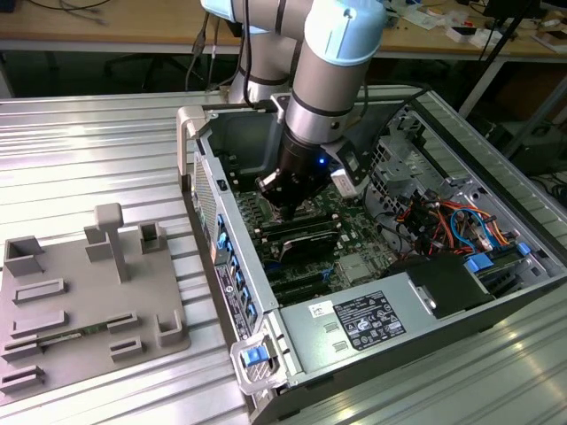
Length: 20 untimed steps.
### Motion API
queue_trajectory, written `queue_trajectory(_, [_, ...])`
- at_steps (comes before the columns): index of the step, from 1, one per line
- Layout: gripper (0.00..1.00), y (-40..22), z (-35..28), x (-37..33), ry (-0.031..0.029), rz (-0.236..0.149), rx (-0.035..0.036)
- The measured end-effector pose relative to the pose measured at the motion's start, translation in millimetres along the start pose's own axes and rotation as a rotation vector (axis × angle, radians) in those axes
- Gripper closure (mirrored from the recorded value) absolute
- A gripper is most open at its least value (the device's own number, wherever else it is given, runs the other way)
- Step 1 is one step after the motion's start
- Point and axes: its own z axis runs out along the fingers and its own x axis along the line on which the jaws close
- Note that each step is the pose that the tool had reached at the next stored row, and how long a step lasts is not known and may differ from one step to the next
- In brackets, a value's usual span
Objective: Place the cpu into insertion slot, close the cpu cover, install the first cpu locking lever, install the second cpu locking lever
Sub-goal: 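Install the second cpu locking lever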
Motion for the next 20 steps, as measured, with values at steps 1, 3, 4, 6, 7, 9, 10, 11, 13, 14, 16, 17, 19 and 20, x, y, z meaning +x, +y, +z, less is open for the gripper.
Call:
queue_trajectory(1, [0.89,-0.1,1.1,0.3,-0.0004,-0.002,-0.0056])
queue_trajectory(3, [0.89,-0.1,2.8,1.1,-0.0014,-0.005,-0.0161])
queue_trajectory(4, [0.89,-0.1,3.5,1.9,-0.0017,-0.006,-0.0188])
queue_trajectory(6, [0.89,0.0,4.5,4.2,-0.0018,-0.008,-0.021])
queue_trajectory(7, [0.89,0.1,4.8,5.5,-0.0017,-0.009,-0.021])
queue_trajectory(9, [0.89,0.3,5.8,8.3,-0.0017,-0.011,-0.0211])
queue_trajectory(10, [0.89,0.4,6.1,8.8,-0.0017,-0.012,-0.0211])
queue_trajectory(11, [0.89,0.3,6.7,9.3,-0.0016,-0.012,-0.021])
queue_trajectory(13, [0.89,0.4,8.4,9.8,-0.0016,-0.014,-0.0211])
queue_trajectory(14, [0.89,0.4,8.9,9.9,-0.0017,-0.015,-0.0212])
queue_trajectory(16, [0.89,0.5,9.9,10.6,-0.0017,-0.016,-0.0212])
queue_trajectory(17, [0.89,0.6,12.2,11.7,-0.0015,-0.019,-0.0213])
queue_trajectory(19, [0.89,1.0,16.8,11.8,-0.0024,-0.025,-0.0303])
queue_trajectory(20, [0.89,3.9,17.1,11.7,-0.0024,-0.024,-0.0319])
